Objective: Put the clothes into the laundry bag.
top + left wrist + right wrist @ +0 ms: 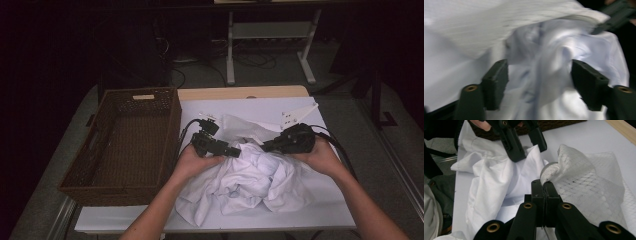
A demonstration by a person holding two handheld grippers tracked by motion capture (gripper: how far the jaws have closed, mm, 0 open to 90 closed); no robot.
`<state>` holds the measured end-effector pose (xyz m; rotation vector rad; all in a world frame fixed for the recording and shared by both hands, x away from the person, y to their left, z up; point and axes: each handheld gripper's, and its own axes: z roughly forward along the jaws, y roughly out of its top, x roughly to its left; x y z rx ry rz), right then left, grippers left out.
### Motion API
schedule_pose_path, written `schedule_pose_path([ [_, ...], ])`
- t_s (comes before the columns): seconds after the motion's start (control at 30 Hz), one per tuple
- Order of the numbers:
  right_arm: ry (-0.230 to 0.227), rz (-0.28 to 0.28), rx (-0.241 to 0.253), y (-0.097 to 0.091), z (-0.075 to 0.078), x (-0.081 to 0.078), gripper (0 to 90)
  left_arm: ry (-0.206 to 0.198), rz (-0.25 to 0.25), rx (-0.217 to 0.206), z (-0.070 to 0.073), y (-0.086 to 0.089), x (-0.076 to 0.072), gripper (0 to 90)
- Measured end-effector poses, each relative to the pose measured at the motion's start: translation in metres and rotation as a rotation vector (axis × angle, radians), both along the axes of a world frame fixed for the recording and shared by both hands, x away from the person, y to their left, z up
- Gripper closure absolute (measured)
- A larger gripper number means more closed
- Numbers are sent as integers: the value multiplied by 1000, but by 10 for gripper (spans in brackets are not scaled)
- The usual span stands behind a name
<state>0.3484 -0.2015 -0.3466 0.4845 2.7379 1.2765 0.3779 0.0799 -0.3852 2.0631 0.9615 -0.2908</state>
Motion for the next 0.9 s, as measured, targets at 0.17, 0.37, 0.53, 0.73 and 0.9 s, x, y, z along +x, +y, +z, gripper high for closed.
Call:
schedule_pose_path([
  [0.17, 22, -6, -1, 6, -7, 9, 883, 120, -103, -93, -34, -35, 8, 523],
  [0.37, 25, 27, -39, 11, -11, 3, 883, 79, -106, -165, -33, -48, -4, 809],
  [0.53, -1, 67, 22, 8, -1, -12, 883, 22, -99, -258, -9, -34, -17, 823],
  [0.73, 8, 103, 43, 4, 7, -23, 885, -19, 20, -253, -20, -25, -4, 825],
  [0.9, 19, 72, -10, 12, -5, -11, 884, 36, 129, -188, -42, -27, 7, 738],
])
